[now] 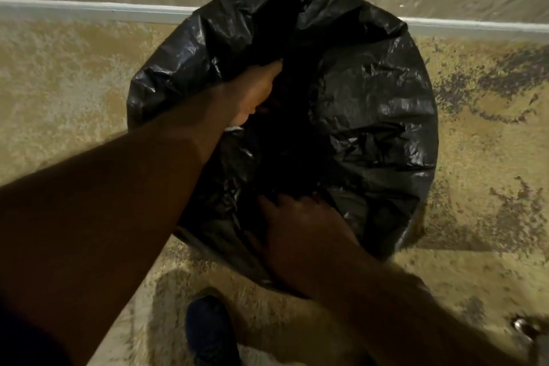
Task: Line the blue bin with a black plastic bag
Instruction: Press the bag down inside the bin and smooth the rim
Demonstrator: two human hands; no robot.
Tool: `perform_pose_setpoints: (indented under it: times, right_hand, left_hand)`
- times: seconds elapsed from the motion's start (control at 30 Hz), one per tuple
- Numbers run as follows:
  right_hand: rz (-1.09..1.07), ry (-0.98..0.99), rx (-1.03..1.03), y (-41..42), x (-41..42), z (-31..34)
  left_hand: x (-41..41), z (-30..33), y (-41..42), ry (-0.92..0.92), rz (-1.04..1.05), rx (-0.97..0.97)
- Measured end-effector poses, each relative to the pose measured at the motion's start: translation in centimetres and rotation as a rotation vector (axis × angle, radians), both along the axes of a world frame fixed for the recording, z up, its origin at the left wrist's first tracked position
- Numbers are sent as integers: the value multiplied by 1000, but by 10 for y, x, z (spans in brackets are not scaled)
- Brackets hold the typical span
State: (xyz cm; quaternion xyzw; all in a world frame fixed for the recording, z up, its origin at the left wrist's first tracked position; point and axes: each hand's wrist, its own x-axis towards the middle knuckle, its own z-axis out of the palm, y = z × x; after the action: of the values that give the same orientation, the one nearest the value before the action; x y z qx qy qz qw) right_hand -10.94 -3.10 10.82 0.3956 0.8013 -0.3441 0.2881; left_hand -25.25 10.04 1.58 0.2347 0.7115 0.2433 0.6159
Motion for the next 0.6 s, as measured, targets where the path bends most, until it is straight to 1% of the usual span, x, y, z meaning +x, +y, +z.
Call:
perform_pose_setpoints:
  times: [0.03, 0.07, 0.1, 0.13, 0.17, 0.2, 0.23, 0.3, 0.37, 0.43, 0.47, 0.5, 0.53, 0.57, 0.6]
  right_hand:
    - [-6, 16, 66, -6, 3, 8]
    - [-6, 19, 118, -10, 6, 13]
    - [-12, 28, 183, -13, 7, 15]
    - [-37, 41, 218, -16, 9, 17]
    - [-72, 97, 290, -18, 9, 19]
    - [-110, 177, 367, -21, 11, 18]
    - [-152, 298, 445, -25, 15, 17]
    - [-227, 492, 617, -30, 25, 16]
    - [-386, 538, 783, -28, 39, 16]
    - [-663, 543, 901, -22, 58, 15]
    - [-804, 557, 918, -20, 68, 12]
    - [-927, 581, 899, -16, 77, 8]
    - [-1059, 602, 815, -12, 84, 5]
    - [-1197, 621, 673, -9, 88, 0]
    - [-1333, 664, 482, -7, 89, -2]
  left_hand:
    - [-2, 0, -2, -34, 5, -14]
    - [-3, 4, -4, 2, -27, -1]
    - [-4, 7, -6, 49, -107, 22]
    - [-4, 13, -10, 165, -250, 68]
    - [-7, 19, -15, 306, -431, 140]
    - [-8, 29, -22, 449, -602, 251]
    - [-10, 40, -32, 548, -737, 357]
    - [-13, 66, -61, 662, -863, 509]
    - [-11, 91, -97, 693, -903, 575]
    - [-8, 106, -135, 753, -972, 585]
    - [-6, 111, -150, 793, -1031, 539]
    - [-4, 115, -163, 824, -1110, 449]
    - [-4, 116, -172, 847, -1205, 335]
    - [-5, 116, -178, 855, -1296, 226]
    - [-7, 115, -180, 849, -1360, 162]
